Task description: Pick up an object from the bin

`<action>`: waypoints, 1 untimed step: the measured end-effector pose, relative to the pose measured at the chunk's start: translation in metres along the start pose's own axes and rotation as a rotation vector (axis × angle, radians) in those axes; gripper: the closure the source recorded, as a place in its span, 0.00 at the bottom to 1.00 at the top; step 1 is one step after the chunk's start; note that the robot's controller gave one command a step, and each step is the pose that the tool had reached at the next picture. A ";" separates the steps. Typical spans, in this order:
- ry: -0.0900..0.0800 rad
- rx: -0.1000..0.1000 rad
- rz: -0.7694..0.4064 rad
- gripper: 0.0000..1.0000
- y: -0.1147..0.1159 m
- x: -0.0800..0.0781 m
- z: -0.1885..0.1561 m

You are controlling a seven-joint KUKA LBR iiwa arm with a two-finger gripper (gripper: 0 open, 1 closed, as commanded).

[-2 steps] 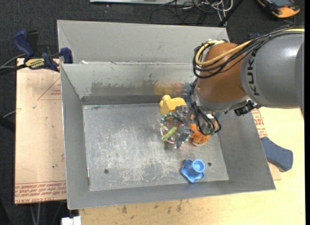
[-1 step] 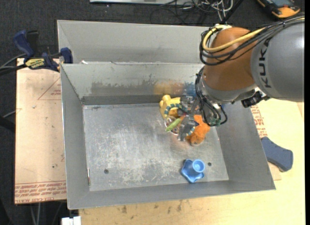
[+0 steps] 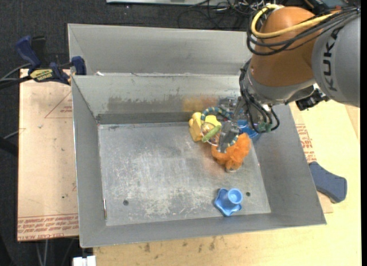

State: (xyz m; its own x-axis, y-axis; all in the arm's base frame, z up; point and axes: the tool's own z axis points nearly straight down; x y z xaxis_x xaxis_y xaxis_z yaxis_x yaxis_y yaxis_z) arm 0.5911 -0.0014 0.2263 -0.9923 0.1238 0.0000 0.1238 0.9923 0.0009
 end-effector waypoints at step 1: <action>-0.003 0.000 -0.005 1.00 0.000 -0.002 -0.014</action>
Offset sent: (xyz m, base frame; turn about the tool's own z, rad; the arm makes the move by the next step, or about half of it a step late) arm -0.0115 -0.0161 0.0340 -0.0940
